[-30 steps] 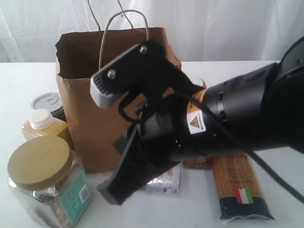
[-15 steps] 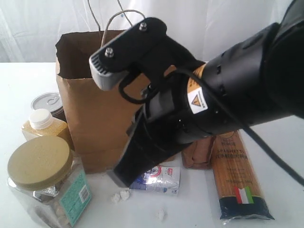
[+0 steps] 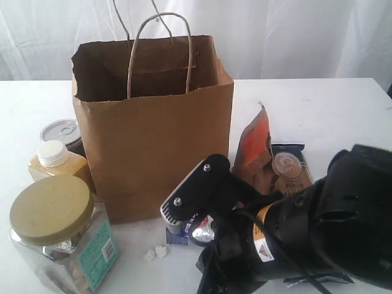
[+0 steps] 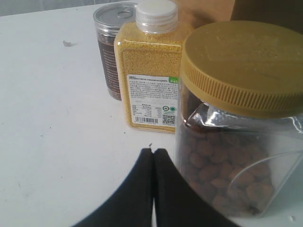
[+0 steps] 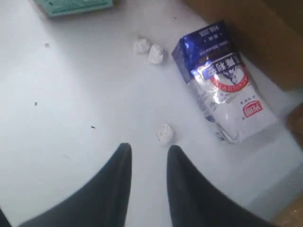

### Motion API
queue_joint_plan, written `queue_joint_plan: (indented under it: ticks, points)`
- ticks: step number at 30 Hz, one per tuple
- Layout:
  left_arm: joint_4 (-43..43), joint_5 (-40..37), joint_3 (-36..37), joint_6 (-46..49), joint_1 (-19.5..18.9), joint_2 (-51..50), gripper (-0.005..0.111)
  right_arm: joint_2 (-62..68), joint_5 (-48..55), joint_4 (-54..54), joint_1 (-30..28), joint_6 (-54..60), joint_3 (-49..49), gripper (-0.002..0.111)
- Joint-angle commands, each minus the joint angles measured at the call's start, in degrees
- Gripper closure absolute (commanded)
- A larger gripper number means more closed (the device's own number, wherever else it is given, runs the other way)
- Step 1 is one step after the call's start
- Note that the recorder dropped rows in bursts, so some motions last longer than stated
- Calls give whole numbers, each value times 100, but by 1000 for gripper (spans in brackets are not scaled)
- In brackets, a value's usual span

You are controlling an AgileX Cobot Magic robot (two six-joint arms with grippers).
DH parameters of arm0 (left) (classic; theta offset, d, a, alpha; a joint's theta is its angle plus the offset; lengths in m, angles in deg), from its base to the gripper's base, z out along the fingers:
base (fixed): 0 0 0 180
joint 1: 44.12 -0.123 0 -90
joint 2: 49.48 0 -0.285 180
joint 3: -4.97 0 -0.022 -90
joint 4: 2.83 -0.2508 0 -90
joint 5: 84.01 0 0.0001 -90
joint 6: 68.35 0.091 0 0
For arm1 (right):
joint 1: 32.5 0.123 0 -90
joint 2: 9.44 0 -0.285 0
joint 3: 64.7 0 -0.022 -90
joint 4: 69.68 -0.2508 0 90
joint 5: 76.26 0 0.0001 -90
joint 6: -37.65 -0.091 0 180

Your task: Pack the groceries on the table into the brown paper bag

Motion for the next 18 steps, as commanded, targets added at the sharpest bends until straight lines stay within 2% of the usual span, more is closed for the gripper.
queue_joint_plan:
  ticks: [1, 6, 11, 18]
  points:
    - [33, 6, 16, -45, -25, 31, 107, 344, -312, 57, 6, -268, 142, 76]
    - [33, 6, 16, -45, -25, 31, 107, 962, -567, 57, 6, -558, 142, 61]
    - [33, 6, 16, -45, -25, 31, 107, 1436, -1190, 84, 6, -1151, 142, 60]
    - [33, 6, 16, -45, -25, 31, 107, 1844, -1292, 97, -187, -1311, 142, 60]
